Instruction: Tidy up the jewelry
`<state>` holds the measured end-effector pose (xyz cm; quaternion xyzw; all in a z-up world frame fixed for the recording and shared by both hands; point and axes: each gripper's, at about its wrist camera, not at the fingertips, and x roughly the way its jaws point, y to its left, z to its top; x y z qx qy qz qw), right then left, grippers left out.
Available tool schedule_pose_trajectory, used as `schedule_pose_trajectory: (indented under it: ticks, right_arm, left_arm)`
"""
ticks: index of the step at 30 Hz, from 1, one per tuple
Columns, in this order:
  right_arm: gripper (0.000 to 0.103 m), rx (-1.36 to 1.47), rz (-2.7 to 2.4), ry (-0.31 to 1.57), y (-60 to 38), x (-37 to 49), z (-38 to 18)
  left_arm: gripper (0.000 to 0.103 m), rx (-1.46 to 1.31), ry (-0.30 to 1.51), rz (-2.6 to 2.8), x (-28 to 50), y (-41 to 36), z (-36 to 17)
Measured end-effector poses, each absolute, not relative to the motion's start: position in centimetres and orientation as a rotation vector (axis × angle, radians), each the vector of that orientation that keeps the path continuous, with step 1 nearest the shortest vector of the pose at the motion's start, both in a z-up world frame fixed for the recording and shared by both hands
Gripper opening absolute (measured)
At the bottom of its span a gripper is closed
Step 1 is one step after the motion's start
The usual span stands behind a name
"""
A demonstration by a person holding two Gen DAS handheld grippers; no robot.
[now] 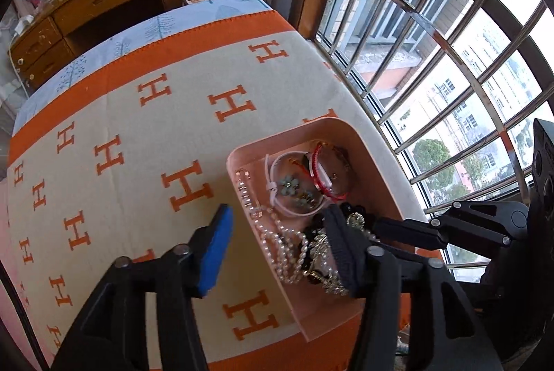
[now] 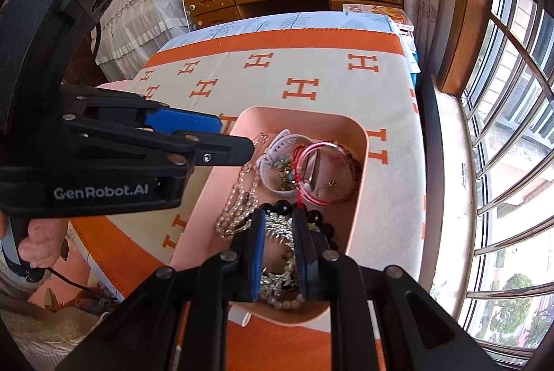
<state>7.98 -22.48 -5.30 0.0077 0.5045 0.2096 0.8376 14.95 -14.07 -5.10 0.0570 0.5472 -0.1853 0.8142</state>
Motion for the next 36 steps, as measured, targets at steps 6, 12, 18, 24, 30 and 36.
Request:
schedule_pose_trajectory:
  ticks: [6, 12, 18, 24, 30, 36]
  right_arm:
    - [0.016, 0.051, 0.473, 1.064, -20.1, 6.2, -5.2]
    - [0.016, 0.151, 0.446, 1.045, -17.7, 4.0, -4.9]
    - [0.016, 0.158, 0.419, 0.964, -14.5, 1.2, -3.9]
    - [0.029, 0.154, 0.412, 0.862, -12.3, -1.6, -2.2]
    - [0.038, 0.159, 0.387, 0.797, -11.8, -2.3, -0.9]
    - [0.039, 0.166, 0.370, 0.758, -11.8, -3.0, -0.2]
  left_arm:
    - [0.075, 0.089, 1.090, -0.281, 11.0, -8.0, -4.2]
    - [0.090, 0.063, 1.006, -0.102, 6.2, -2.8, -4.0]
    - [0.090, 0.019, 0.936, 0.014, 2.9, 0.6, -3.2]
    - [0.093, -0.022, 0.862, 0.078, 0.3, 2.3, -2.4]
    - [0.102, -0.023, 0.797, 0.110, -1.2, 2.6, -1.9]
    - [0.102, -0.016, 0.749, 0.125, -2.1, 2.2, -1.4]
